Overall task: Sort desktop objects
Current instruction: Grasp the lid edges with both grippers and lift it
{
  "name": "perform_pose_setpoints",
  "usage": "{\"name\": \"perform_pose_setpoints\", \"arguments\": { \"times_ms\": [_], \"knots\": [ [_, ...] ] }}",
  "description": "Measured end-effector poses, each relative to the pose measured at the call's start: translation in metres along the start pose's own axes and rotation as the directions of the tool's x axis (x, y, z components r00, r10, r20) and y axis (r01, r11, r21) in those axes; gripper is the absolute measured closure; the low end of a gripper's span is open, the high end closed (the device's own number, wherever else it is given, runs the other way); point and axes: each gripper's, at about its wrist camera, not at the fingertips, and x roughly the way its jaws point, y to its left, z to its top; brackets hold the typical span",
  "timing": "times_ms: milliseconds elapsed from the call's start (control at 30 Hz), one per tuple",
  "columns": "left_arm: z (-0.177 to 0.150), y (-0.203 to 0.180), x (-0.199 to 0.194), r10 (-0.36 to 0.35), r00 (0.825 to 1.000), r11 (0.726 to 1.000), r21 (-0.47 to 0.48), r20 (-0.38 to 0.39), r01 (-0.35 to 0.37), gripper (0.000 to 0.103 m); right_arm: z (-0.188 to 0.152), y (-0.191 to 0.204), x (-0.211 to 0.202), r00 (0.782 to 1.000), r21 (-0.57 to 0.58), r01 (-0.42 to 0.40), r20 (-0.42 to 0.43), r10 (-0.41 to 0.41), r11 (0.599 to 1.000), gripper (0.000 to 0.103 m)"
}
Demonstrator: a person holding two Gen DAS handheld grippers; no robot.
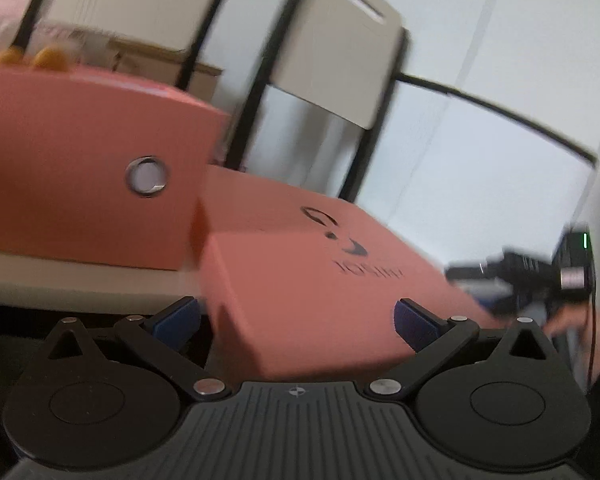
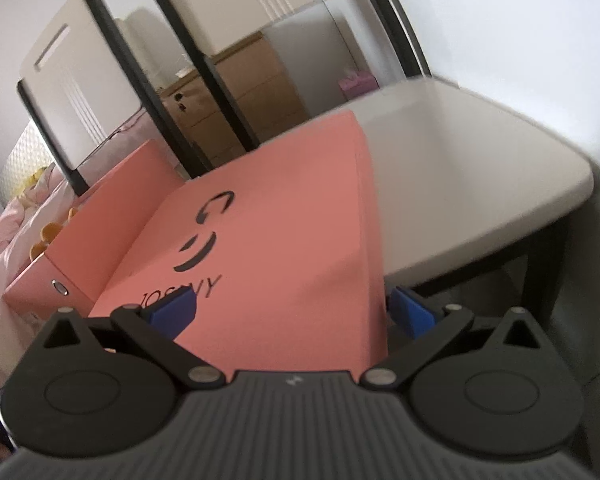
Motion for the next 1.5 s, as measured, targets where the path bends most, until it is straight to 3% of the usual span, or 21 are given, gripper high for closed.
{"name": "perform_pose_setpoints", "arguments": {
  "times_ms": [100, 267, 567, 667, 767, 867, 1000, 1200, 1500],
  "knots": [
    [0.004, 0.015, 0.009, 0.017, 0.999, 0.998, -0.068, -0.029, -0.019, 0.0, -0.002, -0.012, 0.007, 0.998, 0.088, -0.032, -0.047, 0.036, 0.996, 0.0],
    [-0.001, 0.032, 0.03, -0.032, 0.993, 0.977, -0.213, -0.115, 0.006, 0.0, -0.007, -0.031, 0.02, 0.987, 0.229, -0.078, -0.118, 0.107, 0.97, 0.0],
    [-0.004, 0.035, 0.051, -0.187, 0.976, 0.941, -0.307, -0.115, 0.144, 0.0, -0.009, -0.036, 0.029, 0.956, 0.314, -0.203, -0.14, 0.257, 0.927, 0.0],
    [-0.004, 0.037, 0.053, -0.21, 0.972, 0.93, -0.327, -0.101, 0.167, 0.004, -0.009, -0.029, 0.027, 0.946, 0.292, -0.234, -0.153, 0.287, 0.927, 0.006],
    [-0.003, 0.036, 0.047, -0.187, 0.978, 0.937, -0.316, -0.088, 0.151, 0.011, -0.009, -0.022, 0.019, 0.953, 0.242, -0.221, -0.152, 0.262, 0.945, 0.02],
    [0.0, 0.03, 0.04, -0.173, 0.982, 0.948, -0.282, -0.074, 0.146, 0.016, -0.009, -0.022, 0.007, 0.956, 0.226, -0.243, -0.108, 0.272, 0.943, 0.025],
    [0.01, 0.021, 0.028, -0.207, 0.978, 0.946, -0.261, -0.025, 0.194, 0.016, -0.005, -0.013, -0.014, 0.957, 0.177, -0.278, -0.032, 0.288, 0.944, 0.026],
    [0.023, 0.019, 0.015, -0.28, 0.96, 0.912, -0.309, 0.013, 0.27, 0.015, 0.005, 0.013, -0.047, 0.951, 0.011, -0.29, 0.113, 0.287, 0.957, 0.026],
    [0.036, 0.012, 0.002, -0.283, 0.959, 0.919, -0.278, 0.033, 0.28, 0.015, 0.01, 0.019, -0.064, 0.938, -0.015, -0.309, 0.161, 0.308, 0.951, 0.026]
  ]
}}
